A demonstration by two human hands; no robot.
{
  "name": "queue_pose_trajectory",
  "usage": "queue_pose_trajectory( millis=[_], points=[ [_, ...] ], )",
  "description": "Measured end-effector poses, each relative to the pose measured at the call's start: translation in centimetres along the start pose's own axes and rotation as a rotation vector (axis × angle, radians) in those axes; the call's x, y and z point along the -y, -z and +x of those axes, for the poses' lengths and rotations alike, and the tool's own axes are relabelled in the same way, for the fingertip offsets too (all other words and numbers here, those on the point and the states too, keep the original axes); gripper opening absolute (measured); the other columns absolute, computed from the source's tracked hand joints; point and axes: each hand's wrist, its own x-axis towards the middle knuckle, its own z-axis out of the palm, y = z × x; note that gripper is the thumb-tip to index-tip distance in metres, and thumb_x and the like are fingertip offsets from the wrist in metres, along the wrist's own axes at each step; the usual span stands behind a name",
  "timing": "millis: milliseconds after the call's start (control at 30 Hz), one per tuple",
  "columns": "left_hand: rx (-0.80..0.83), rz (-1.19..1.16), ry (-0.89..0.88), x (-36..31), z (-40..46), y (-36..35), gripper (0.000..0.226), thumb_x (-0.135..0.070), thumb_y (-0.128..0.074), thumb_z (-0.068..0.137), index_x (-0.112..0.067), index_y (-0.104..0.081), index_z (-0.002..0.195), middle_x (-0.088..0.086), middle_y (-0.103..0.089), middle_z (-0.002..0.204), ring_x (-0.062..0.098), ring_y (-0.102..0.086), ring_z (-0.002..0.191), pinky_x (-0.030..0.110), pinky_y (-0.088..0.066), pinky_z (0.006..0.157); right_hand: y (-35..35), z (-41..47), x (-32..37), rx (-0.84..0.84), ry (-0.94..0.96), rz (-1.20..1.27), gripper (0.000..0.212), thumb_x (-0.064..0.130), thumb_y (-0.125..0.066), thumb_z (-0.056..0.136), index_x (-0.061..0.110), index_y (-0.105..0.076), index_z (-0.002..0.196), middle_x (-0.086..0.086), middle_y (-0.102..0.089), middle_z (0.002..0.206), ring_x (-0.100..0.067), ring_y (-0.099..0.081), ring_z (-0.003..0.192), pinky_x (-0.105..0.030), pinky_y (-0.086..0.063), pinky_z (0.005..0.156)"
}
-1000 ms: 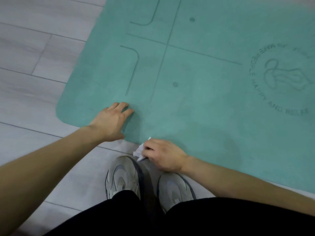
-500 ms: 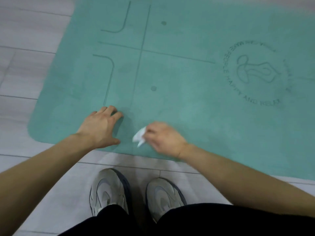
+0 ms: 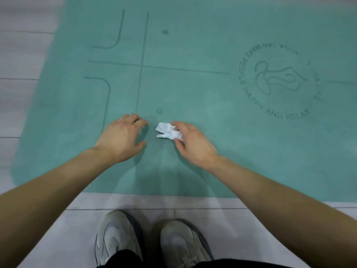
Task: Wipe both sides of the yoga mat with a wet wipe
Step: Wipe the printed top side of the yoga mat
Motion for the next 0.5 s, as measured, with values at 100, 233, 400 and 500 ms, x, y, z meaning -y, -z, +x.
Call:
queue_pose_trajectory(
  millis=[100, 233, 400, 500],
  points=[
    [-0.082, -0.140, -0.030, -1.6, 2.1, 0.5, 0.060, -0.041, -0.079, 0.082, -0.026, -0.060, 0.137, -0.002, -0.060, 0.130, 0.025, -0.056, 0.123, 0.043, -0.049, 0.103, 2.6, 0.5, -1.0, -0.107, -0.239, 0.135, 0.024, 0.021, -0.060, 0.104, 0.012, -0.060, 0.127, -0.006, -0.071, 0.111, -0.029, -0.065, 0.096, -0.038, -0.049, 0.084],
    [-0.108, -0.357, -0.088, -4.4, 4.7, 0.4, 0.052, -0.050, -0.077, 0.081, -0.029, -0.066, 0.127, -0.007, -0.067, 0.117, 0.019, -0.063, 0.110, 0.040, -0.052, 0.098, 4.0, 0.7, -0.6, -0.174, -0.258, 0.303, 0.013, 0.022, -0.071, 0.099, 0.016, -0.073, 0.110, 0.008, -0.069, 0.093, -0.013, -0.061, 0.080, -0.030, -0.051, 0.079],
    [-0.079, -0.483, -0.070, -5.9, 6.2, -0.3, 0.012, -0.032, -0.072, 0.085, -0.030, -0.074, 0.096, -0.014, -0.072, 0.087, 0.008, -0.068, 0.085, 0.040, -0.057, 0.084, 4.3, 0.6, 0.1, -0.166, -0.314, 0.496, 0.053, 0.014, -0.080, 0.088, 0.020, -0.060, 0.137, 0.005, -0.071, 0.115, 0.001, -0.066, 0.082, -0.017, -0.054, 0.081],
    [-0.124, -0.554, 0.014, -5.3, 6.2, -1.1, 0.005, -0.022, -0.068, 0.090, -0.027, -0.070, 0.091, -0.014, -0.071, 0.082, 0.007, -0.068, 0.080, 0.038, -0.058, 0.079, 4.7, 0.8, -0.4, -0.198, -0.377, 0.401, 0.056, 0.006, -0.069, 0.087, 0.021, -0.058, 0.139, 0.005, -0.073, 0.113, -0.004, -0.068, 0.083, -0.021, -0.056, 0.083]
  ],
)
